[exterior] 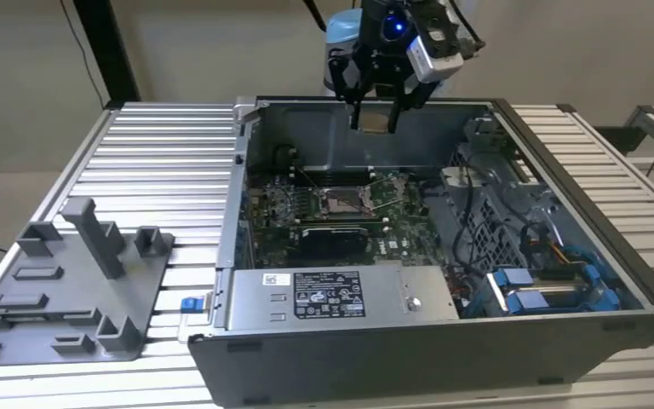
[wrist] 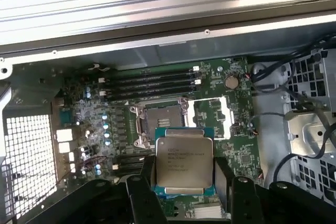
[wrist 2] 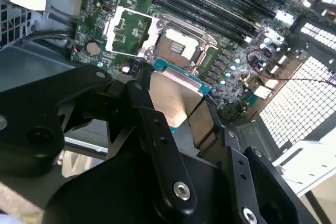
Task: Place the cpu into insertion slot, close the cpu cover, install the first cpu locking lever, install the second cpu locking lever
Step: 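Place the cpu into insertion slot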
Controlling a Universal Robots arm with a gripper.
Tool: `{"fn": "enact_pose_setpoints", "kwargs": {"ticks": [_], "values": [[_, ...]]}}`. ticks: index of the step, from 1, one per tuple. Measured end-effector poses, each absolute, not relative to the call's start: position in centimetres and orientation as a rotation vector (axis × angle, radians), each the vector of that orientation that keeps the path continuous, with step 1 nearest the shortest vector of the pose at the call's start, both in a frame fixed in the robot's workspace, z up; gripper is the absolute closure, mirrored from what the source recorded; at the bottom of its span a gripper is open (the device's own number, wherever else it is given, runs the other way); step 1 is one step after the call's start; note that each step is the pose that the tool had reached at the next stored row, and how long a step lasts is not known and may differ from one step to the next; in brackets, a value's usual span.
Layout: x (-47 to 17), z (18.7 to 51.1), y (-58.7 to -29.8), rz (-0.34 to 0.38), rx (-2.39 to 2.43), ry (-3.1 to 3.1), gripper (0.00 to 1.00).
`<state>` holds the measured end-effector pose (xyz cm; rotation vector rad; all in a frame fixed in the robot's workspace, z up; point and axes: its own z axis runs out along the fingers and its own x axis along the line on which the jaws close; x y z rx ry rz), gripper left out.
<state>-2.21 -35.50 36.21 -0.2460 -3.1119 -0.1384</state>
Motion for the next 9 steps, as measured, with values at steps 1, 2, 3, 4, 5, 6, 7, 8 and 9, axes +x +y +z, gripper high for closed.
{"fn": "enact_pose_setpoints", "kwargs": {"ticks": [1,2,3,4,5,6,7,8,9], "values": [[-2.21,36.20,-35.50,-0.138,-0.261,-3.111,1.00],[-2.21,36.17,-35.50,-0.137,-0.276,-3.109,1.00],[-2.21,36.16,-35.50,-0.137,-0.290,-3.108,1.00],[-2.21,36.14,-35.50,-0.136,-0.305,-3.107,1.00],[-2.21,36.12,-35.50,-0.135,-0.319,-3.105,1.00],[-2.21,36.11,-35.50,-0.134,-0.334,-3.104,1.00],[-2.21,36.07,-35.50,-0.134,-0.350,-3.102,1.00],[-2.22,36.04,-35.50,-0.134,-0.365,-3.101,1.00],[-2.22,36.01,-35.50,-0.133,-0.380,-3.099,1.00]]}}
